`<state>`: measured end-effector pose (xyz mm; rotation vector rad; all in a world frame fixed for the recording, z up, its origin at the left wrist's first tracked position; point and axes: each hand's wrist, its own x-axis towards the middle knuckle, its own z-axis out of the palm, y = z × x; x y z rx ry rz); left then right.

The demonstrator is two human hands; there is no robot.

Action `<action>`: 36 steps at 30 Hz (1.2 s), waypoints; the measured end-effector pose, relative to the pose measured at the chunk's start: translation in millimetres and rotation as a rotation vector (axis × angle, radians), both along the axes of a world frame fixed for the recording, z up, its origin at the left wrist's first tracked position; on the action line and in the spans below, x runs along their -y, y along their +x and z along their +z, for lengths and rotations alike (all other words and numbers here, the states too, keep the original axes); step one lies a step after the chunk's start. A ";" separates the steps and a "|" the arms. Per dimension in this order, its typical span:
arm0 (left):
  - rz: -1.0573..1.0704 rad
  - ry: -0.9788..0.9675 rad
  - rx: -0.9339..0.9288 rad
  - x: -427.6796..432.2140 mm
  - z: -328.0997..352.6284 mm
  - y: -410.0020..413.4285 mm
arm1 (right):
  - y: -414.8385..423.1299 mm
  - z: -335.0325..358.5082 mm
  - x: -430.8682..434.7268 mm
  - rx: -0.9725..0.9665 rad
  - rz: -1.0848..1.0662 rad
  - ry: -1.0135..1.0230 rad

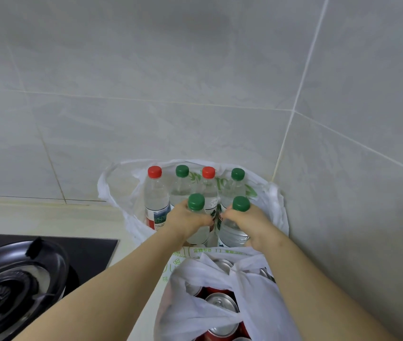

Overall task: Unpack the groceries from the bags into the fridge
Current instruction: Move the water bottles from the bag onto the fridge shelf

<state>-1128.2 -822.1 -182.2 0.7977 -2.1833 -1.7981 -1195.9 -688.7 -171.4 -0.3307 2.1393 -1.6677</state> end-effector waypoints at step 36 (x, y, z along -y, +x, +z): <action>0.845 -0.116 -0.426 17.1 83.5 434.2 | 345.8 83.2 96.5 -0.162 0.650 -0.477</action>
